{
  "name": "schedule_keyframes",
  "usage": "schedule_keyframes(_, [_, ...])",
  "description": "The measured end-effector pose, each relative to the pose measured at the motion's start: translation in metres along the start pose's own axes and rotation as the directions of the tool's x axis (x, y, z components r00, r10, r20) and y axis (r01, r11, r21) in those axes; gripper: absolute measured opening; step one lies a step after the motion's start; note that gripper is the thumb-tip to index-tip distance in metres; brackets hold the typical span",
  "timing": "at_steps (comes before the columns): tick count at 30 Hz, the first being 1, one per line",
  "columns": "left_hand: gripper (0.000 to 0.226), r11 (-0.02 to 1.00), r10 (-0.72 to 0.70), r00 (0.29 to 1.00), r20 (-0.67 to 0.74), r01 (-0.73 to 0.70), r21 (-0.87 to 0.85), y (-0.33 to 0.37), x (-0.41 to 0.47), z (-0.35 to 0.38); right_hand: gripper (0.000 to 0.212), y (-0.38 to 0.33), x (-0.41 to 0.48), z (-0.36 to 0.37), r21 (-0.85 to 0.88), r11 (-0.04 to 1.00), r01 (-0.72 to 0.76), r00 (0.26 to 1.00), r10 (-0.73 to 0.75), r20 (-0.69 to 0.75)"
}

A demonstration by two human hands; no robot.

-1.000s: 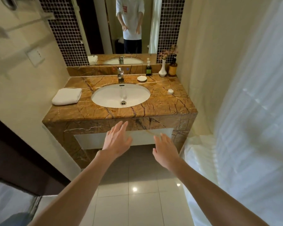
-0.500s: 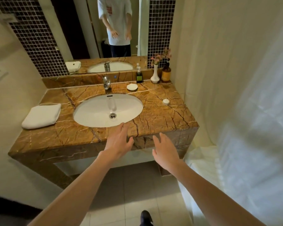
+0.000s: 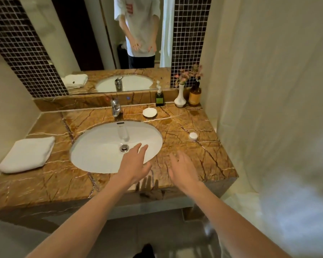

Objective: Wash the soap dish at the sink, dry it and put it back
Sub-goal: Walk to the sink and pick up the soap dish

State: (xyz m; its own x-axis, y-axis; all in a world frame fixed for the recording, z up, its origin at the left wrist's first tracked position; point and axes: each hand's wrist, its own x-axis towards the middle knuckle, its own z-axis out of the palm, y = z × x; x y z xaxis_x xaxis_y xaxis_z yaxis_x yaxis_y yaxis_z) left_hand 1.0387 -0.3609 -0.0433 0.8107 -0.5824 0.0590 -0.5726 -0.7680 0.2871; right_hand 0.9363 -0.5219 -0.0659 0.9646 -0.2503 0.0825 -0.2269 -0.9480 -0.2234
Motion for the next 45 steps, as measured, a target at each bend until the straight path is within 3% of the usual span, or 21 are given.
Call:
schedule_keyframes(16, [0.068, 0.988, 0.121, 0.985, 0.121, -0.108, -0.111, -0.013, 0.174, 0.04, 0.048, 0.043, 0.149, 0.017, 0.03, 0.989, -0.145, 0.985, 0.142, 0.097])
schedule_keyframes(27, [0.066, 0.978, 0.191, 0.962, 0.196, -0.168, -0.127, 0.014, 0.226, 0.079, 0.048, 0.086, 0.18, 0.035, 0.053, 0.974, -0.22, 0.963, 0.209, 0.168])
schedule_keyframes(38, [0.055, 0.989, 0.014, 0.988, 0.152, 0.008, -0.146, 0.001, 0.26, 0.087, 0.054, 0.108, 0.232, 0.042, 0.092, 0.983, -0.159, 0.953, 0.128, 0.275])
schedule_keyframes(41, [0.048, 0.967, -0.119, 0.985, 0.122, 0.143, -0.209, -0.018, 0.277, 0.089, 0.051, 0.108, 0.258, 0.049, 0.1, 0.986, -0.133, 0.948, 0.097, 0.302])
schedule_keyframes(45, [0.04, 0.858, -0.334, 0.934, 0.127, 0.357, -0.37, -0.05, 0.304, 0.094, 0.049, 0.1, 0.305, 0.063, 0.19, 0.974, -0.126, 0.951, 0.065, 0.302])
